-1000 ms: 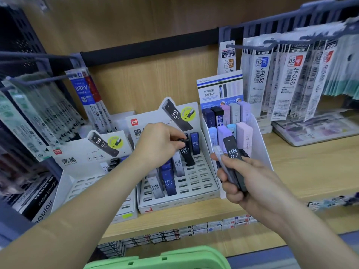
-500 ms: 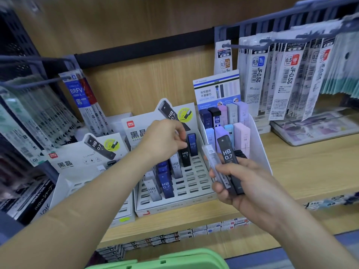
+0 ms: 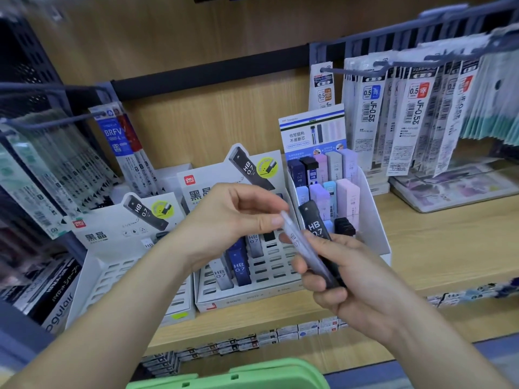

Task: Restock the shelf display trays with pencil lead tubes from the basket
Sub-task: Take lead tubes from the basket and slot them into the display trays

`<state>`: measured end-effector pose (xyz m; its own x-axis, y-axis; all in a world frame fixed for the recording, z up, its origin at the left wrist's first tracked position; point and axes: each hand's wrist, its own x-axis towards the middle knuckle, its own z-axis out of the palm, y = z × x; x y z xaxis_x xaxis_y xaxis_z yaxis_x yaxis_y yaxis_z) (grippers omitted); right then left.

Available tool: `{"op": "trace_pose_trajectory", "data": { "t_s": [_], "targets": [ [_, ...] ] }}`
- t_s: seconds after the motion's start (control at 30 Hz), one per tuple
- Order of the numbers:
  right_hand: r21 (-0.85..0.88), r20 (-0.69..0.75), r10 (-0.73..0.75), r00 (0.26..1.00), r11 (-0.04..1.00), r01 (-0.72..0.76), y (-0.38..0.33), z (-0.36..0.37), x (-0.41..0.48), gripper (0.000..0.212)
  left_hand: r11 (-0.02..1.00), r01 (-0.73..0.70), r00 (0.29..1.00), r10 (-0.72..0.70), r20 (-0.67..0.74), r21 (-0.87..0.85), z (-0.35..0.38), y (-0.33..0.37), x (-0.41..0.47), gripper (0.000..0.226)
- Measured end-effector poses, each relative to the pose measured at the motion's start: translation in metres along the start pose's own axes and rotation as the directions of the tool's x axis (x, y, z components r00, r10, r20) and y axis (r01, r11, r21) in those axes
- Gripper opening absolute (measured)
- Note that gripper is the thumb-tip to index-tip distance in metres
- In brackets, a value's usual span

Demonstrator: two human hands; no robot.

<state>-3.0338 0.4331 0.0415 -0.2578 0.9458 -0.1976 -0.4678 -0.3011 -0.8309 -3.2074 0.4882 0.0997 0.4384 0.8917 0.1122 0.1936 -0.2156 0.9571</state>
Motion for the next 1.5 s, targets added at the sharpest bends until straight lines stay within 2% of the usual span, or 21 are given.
{"op": "trace_pose_trajectory", "data": {
  "t_s": [0.07, 0.13, 0.23, 0.33, 0.43, 0.53, 0.63, 0.73, 0.8, 0.97, 1.13, 1.2, 1.33, 1.4, 1.43, 1.47, 1.5],
  "targets": [
    [-0.058, -0.015, -0.008, 1.0, 0.998, 0.007, 0.001, 0.002, 0.0, 0.038, 1.0, 0.015, 0.993, -0.012, -0.118, 0.027, -0.001, 0.0, 0.0, 0.019],
    [-0.11, -0.045, -0.045, 0.998, 0.993, 0.04, 0.002, 0.002, 0.0, 0.033, 0.998, 0.028, 0.98, -0.017, -0.197, 0.054, -0.006, -0.001, 0.0, 0.015],
    [-0.158, -0.045, -0.096, 0.994, 0.984, 0.088, 0.005, 0.002, 0.001, 0.018, 0.996, 0.075, 0.978, -0.064, -0.199, 0.049, -0.009, -0.001, -0.007, 0.015],
    [-0.22, -0.06, -0.122, 0.991, 0.97, 0.106, 0.008, 0.004, 0.002, 0.023, 0.996, 0.091, 0.973, -0.086, -0.215, 0.015, -0.007, 0.003, -0.016, 0.012],
    [-0.346, -0.112, -0.133, 0.985, 0.934, 0.087, 0.01, 0.007, 0.004, 0.042, 0.999, -0.006, 0.916, 0.021, -0.4, 0.038, -0.018, 0.008, -0.021, 0.01],
    [-0.275, -0.192, -0.141, 0.971, 0.958, 0.084, 0.007, 0.002, 0.007, 0.049, 0.974, -0.019, 0.857, 0.133, -0.498, 0.227, -0.032, 0.007, -0.02, 0.013],
    [-0.138, -0.197, -0.126, 0.972, 0.985, 0.099, 0.003, -0.003, 0.007, 0.047, 0.871, 0.063, 0.879, 0.183, -0.441, 0.487, -0.028, -0.006, -0.016, 0.011],
    [-0.119, -0.186, -0.126, 0.974, 0.987, 0.105, 0.004, -0.002, 0.008, 0.042, 0.743, 0.069, 0.9, 0.242, -0.363, 0.666, -0.018, -0.021, -0.012, 0.007],
    [-0.123, -0.182, -0.131, 0.975, 0.986, 0.11, 0.005, 0.0, 0.009, 0.041, 0.713, 0.057, 0.912, 0.248, -0.327, 0.699, -0.016, -0.027, -0.009, 0.008],
    [-0.124, -0.174, -0.139, 0.975, 0.985, 0.119, 0.007, -0.003, 0.009, 0.039, 0.715, 0.054, 0.937, 0.205, -0.284, 0.697, -0.014, -0.027, -0.006, 0.009],
    [-0.115, -0.148, -0.128, 0.981, 0.987, 0.112, 0.007, -0.003, 0.01, 0.037, 0.63, 0.054, 0.956, 0.191, -0.222, 0.774, -0.011, -0.029, -0.005, 0.011],
    [-0.088, -0.13, -0.112, 0.985, 0.991, 0.101, 0.007, -0.003, 0.009, 0.037, 0.556, 0.005, 0.961, 0.228, -0.158, 0.831, -0.011, -0.028, -0.002, 0.009],
    [-0.026, -0.08, -0.087, 0.993, 0.996, 0.085, 0.007, -0.003, 0.009, 0.038, 0.312, -0.056, 0.977, 0.214, -0.013, 0.948, -0.01, -0.028, 0.004, 0.02],
    [-0.012, -0.058, -0.085, 0.995, 0.996, 0.084, 0.007, -0.002, 0.008, 0.038, 0.259, -0.043, 0.98, 0.197, -0.009, 0.965, -0.008, -0.026, 0.003, 0.023],
    [-0.019, -0.047, -0.085, 0.995, 0.996, 0.084, 0.006, -0.001, 0.007, 0.039, 0.304, -0.027, 0.978, 0.206, -0.038, 0.952, -0.007, -0.023, 0.001, 0.026],
    [-0.033, -0.034, -0.084, 0.996, 0.996, 0.083, 0.006, -0.001, 0.007, 0.039, 0.448, -0.008, 0.974, 0.207, -0.095, 0.894, -0.005, -0.019, -0.002, 0.028],
    [-0.05, -0.018, -0.082, 0.996, 0.995, 0.081, 0.007, 0.0, 0.006, 0.041, 0.667, 0.017, 0.972, 0.163, -0.169, 0.745, -0.002, -0.014, -0.006, 0.029]
  ]
}}
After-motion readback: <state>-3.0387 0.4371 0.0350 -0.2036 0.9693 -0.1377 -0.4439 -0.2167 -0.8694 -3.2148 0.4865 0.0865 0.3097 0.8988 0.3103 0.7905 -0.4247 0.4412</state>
